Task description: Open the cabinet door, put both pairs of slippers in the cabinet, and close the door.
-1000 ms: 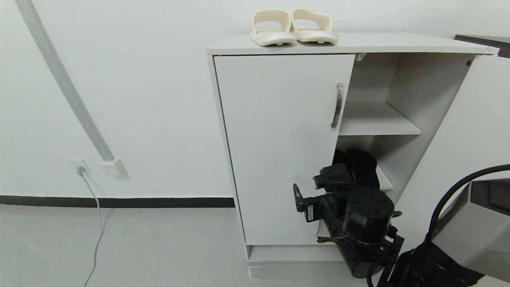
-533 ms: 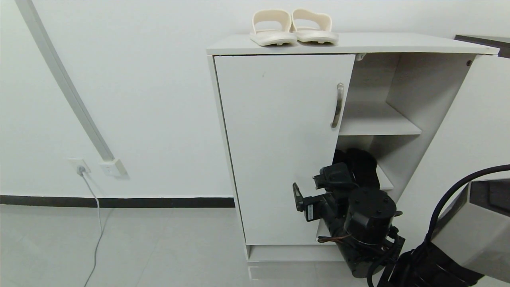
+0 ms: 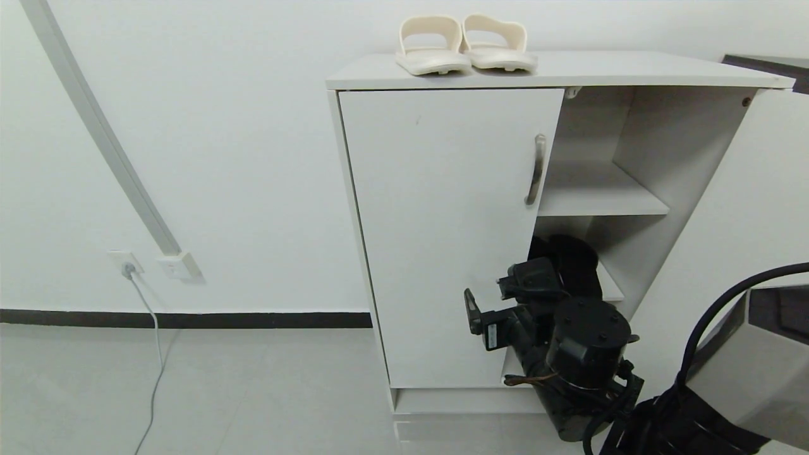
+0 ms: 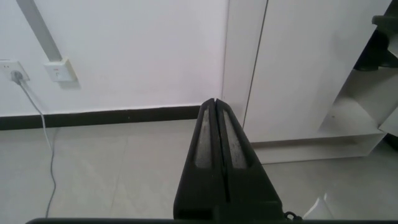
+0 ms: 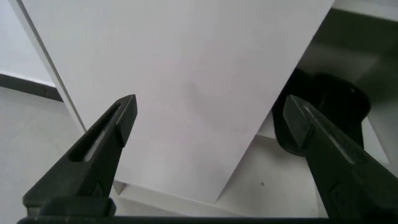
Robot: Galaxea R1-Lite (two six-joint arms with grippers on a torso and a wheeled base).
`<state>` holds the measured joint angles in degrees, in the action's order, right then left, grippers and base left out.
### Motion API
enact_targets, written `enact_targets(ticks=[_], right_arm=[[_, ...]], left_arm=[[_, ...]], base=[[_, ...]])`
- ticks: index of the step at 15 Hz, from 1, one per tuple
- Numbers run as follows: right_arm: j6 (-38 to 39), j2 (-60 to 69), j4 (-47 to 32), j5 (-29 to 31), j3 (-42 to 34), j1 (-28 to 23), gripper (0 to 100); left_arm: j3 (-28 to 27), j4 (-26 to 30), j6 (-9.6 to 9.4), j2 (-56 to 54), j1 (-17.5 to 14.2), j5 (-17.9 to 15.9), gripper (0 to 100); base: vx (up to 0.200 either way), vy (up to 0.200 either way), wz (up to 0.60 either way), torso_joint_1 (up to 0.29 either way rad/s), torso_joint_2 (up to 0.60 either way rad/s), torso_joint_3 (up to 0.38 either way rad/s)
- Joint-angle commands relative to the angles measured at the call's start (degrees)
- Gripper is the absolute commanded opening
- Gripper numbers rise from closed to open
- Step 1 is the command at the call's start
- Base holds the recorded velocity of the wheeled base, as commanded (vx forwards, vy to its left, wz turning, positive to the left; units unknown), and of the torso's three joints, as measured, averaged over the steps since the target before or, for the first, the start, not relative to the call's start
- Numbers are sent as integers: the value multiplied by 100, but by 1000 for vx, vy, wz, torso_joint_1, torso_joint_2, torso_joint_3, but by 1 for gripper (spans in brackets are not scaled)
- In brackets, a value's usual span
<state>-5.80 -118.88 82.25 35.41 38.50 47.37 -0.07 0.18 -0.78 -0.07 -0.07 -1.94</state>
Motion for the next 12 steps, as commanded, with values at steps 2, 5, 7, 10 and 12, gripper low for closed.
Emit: enact_targets(ticks=[2,5,7,10,12], right_arm=[[0,-21,-16,-8,0,0,100],[0,-30,-25,-8,0,0,100],[0,-47,-16,1,0,0,100],[0,-47,-16,1,0,0,100],[0,-56,-16,1,0,0,100]], left_arm=[[-1,-9,-1,7,-1,0,0],[-1,-9,-1,7,-1,0,0],[-1,-9,-1,7,-1,0,0],[-1,-9,-1,7,-1,0,0],[-1,-9,-1,7,-1,-8,0]], base=[[0,0,0,27,-337,-352],[0,0,0,36,-486,-370],[0,0,0,98,-459,-356],[0,0,0,118,-456,-342],[0,0,0,137,-469,-332]])
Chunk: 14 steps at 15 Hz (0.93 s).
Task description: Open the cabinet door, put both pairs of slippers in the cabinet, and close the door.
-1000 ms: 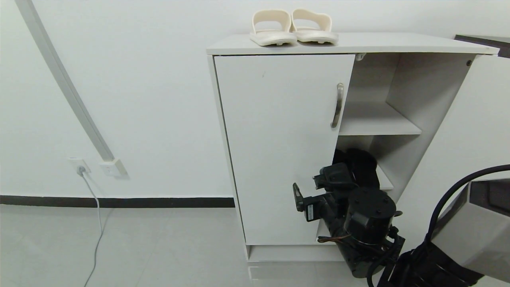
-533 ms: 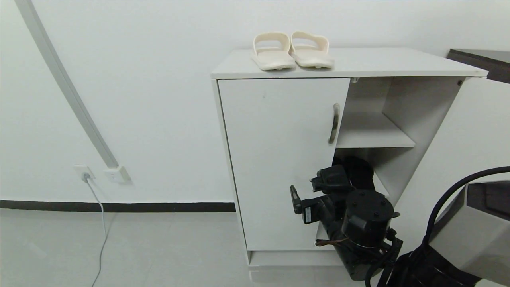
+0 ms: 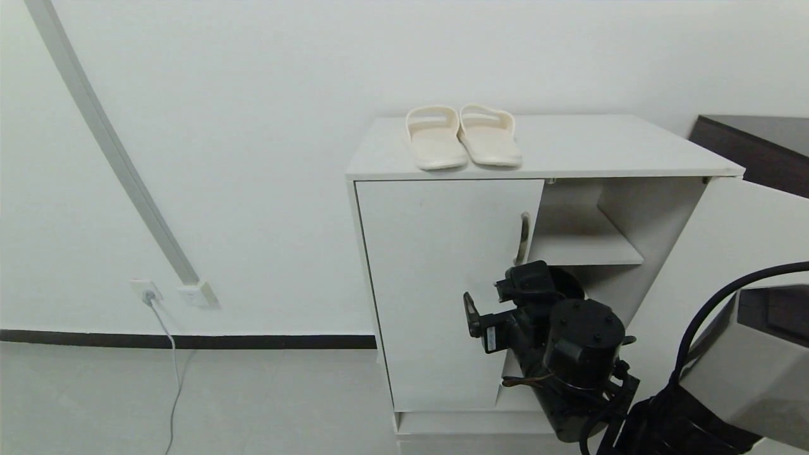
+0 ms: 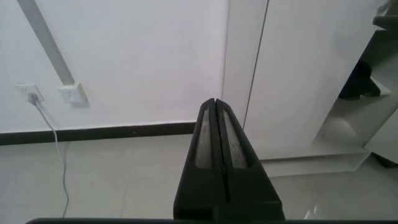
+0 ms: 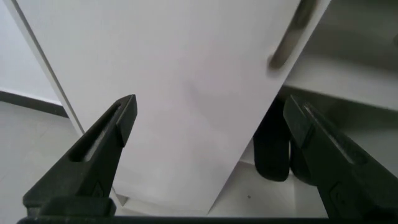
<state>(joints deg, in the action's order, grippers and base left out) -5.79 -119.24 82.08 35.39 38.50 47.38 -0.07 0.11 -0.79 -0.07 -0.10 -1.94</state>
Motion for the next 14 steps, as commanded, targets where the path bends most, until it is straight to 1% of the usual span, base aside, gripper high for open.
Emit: enact_targets(ticks=[1,6,14], right_arm=[[-1,-21,1,3,0,-1,100],[-10,-21,1,3,0,-1,100],[-1,-47,1,-6,-9,8,100]], left_arm=[[-1,-2,0,7,1,0,0],[-1,-2,0,7,1,0,0],[-1,-2,9,7,1,0,0]], base=[[0,0,0,149,-481,-339],[0,0,0,173,-492,-319],[0,0,0,214,-530,-319]])
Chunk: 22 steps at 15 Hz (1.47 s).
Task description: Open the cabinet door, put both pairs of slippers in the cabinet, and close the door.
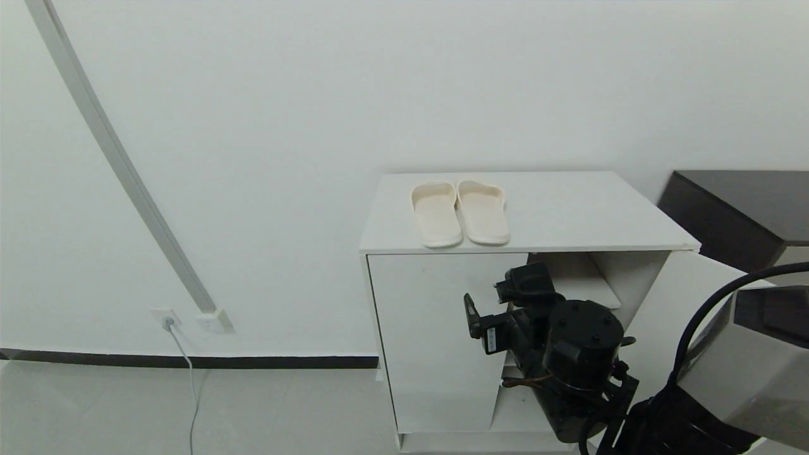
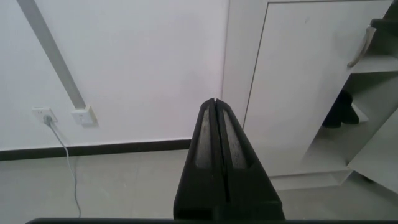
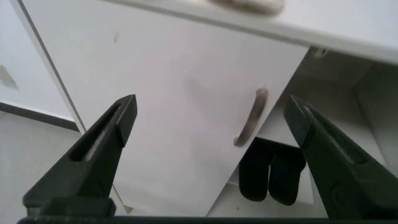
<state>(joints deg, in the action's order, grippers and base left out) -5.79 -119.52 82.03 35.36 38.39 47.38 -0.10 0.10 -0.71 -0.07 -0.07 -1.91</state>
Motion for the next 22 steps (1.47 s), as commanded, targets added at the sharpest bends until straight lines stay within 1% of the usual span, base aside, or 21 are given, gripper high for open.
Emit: enact_targets(ticks=[1,7,15,18,19,21,22], right_arm=[[-1,-19,6,-3,2,-1,100],[-1,-63,15,-3,-7,-1,100],[-1,-168,15,-3,-7,-45,100],[-27,-204,24,-197,28,-107,100],[-115,-283,59,-205,28,-133,100],[-300,-450,560,-372,160,-186,100],[-326,-432,445,-355,380,-230,100]], left_arm=[[1,-1,0,7,-1,-2,0],[1,-1,0,7,-1,-2,0],[1,-1,9,7,-1,-2,0],[1,-1,9,7,-1,-2,0],[1,-1,0,7,-1,-2,0],[1,-1,-17,7,-1,-11,0],[1,-1,-17,7,-1,-11,0]], base=[[0,0,0,246,-579,-334],[0,0,0,245,-558,-319],[0,0,0,179,-379,-208],[0,0,0,159,-354,-188],[0,0,0,173,-359,-188],[0,0,0,178,-352,-188],[0,0,0,100,-222,-100]])
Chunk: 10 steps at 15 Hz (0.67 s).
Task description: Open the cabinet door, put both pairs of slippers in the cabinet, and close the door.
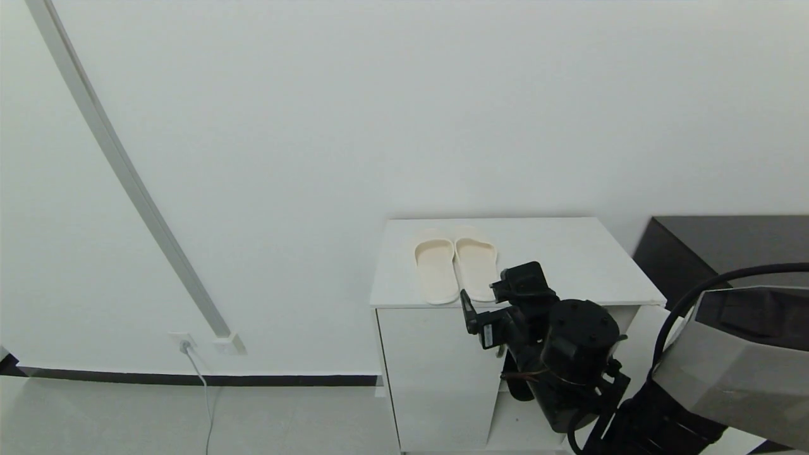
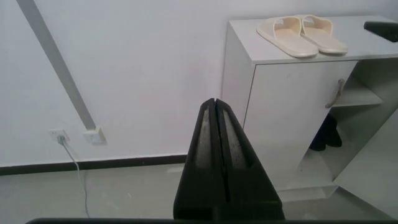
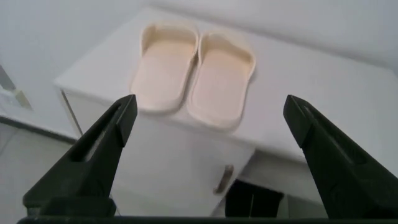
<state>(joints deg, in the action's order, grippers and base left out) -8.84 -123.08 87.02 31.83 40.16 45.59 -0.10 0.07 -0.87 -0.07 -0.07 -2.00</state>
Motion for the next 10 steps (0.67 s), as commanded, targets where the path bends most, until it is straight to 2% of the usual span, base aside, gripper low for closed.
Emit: enact_targets(ticks=[1,3,8,10], right_arm=[[22,38,-466,7,449,-86,100],[409,249,-1539,7,1135,-121,100],[2413,873,-5520,7,2726,90,100],[2730,891,-5924,7,2822,108,100]], left_arm=[[1,1,-1,7,-1,-2,0],[1,1,-1,7,-1,-2,0],[1,1,-1,7,-1,7,0],[1,1,7,7,-1,7,0]], base=[[0,0,0,0,0,0],[0,0,0,0,0,0],[0,0,0,0,0,0],[0,0,0,0,0,0]])
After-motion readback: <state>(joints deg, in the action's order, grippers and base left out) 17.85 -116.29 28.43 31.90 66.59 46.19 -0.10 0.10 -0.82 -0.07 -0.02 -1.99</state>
